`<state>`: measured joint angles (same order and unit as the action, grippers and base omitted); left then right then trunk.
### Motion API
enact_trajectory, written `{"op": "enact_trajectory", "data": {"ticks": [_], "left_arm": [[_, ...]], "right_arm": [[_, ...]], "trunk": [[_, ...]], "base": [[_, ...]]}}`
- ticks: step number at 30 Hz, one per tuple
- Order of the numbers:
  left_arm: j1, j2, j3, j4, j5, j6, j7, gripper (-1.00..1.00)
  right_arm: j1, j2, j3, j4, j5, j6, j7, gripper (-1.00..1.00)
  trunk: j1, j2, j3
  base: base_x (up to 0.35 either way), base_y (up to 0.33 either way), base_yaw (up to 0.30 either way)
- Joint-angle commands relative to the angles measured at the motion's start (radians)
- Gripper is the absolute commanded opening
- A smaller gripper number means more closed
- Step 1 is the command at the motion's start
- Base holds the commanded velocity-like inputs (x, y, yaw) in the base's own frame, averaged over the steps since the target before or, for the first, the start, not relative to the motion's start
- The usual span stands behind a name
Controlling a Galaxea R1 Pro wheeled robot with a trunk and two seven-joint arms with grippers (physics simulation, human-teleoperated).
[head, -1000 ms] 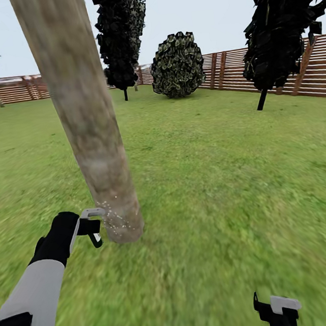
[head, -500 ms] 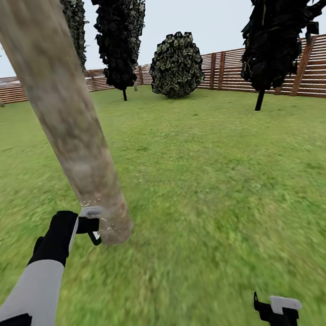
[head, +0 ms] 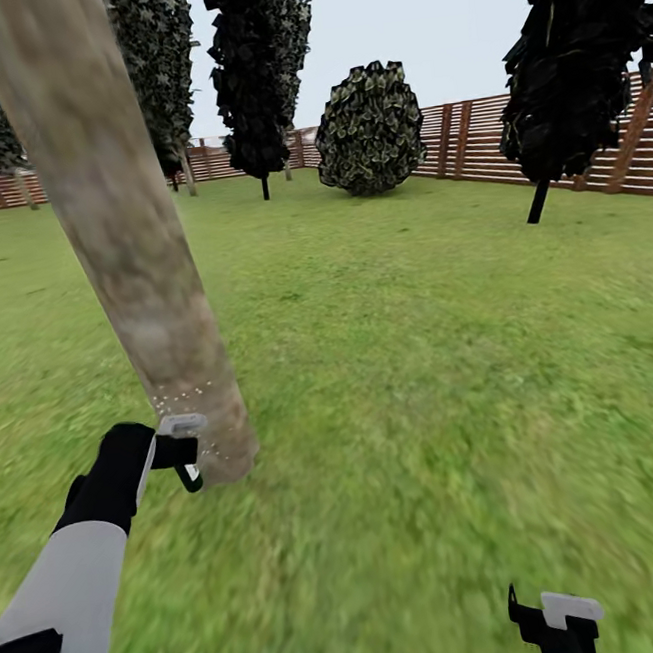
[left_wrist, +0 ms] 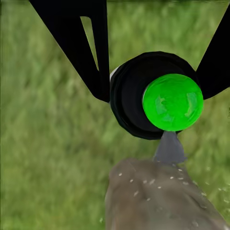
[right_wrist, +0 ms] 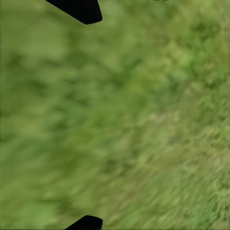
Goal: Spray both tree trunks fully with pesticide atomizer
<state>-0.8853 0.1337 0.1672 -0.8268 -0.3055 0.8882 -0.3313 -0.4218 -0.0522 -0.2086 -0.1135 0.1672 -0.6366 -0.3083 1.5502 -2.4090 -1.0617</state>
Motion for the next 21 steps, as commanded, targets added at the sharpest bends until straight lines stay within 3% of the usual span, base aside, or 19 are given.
{"op": "enact_trajectory", "data": {"ticks": [1, 6, 13, 15, 19, 21], "left_arm": [[0.0, 0.0, 0.0, 0.0, 0.0, 0.0, 0.0, -1.0], [0.006, 0.001, 0.001, 0.0, 0.0, 0.0, 0.001, -1.0], [0.009, -0.01, 0.001, 0.001, -0.001, -0.002, 0.006, -1.0], [0.009, 0.001, 0.005, 0.003, -0.006, -0.003, 0.009, -1.0], [0.012, 0.05, 0.004, 0.015, -0.01, -0.005, 0.013, -1.0], [0.013, 0.048, 0.0, 0.018, -0.01, -0.007, 0.017, -1.0]], "right_arm": [[0.0, 0.0, 0.0, 0.0, 0.0, 0.0, 0.0, 1.0], [0.0, 0.0, 0.0, 0.0, 0.0, 0.0, 0.0, 1.0], [0.0, 0.001, 0.0, 0.0, 0.0, 0.0, 0.0, 1.0], [0.0, 0.0, 0.0, 0.0, 0.0, 0.0, 0.0, 1.0], [0.0, 0.0, 0.0, 0.0, 0.0, 0.0, 0.0, 1.0], [0.0, 0.001, 0.0, 0.0, 0.0, 0.0, 0.0, 1.0]], "trunk": [[0.0, 0.0, 0.0], [0.0, 0.0, 0.0], [0.0, 0.0, 0.0], [0.0, 0.0, 0.0], [0.0, 0.0, 0.0], [0.0, 0.0, 0.0]], "base": [[0.0, -0.275, 0.276], [0.0, -0.275, 0.252], [0.045, -0.275, 0.014], [0.167, -0.247, 0.0], [0.228, -0.199, 0.005], [0.221, -0.164, 0.182]]}}
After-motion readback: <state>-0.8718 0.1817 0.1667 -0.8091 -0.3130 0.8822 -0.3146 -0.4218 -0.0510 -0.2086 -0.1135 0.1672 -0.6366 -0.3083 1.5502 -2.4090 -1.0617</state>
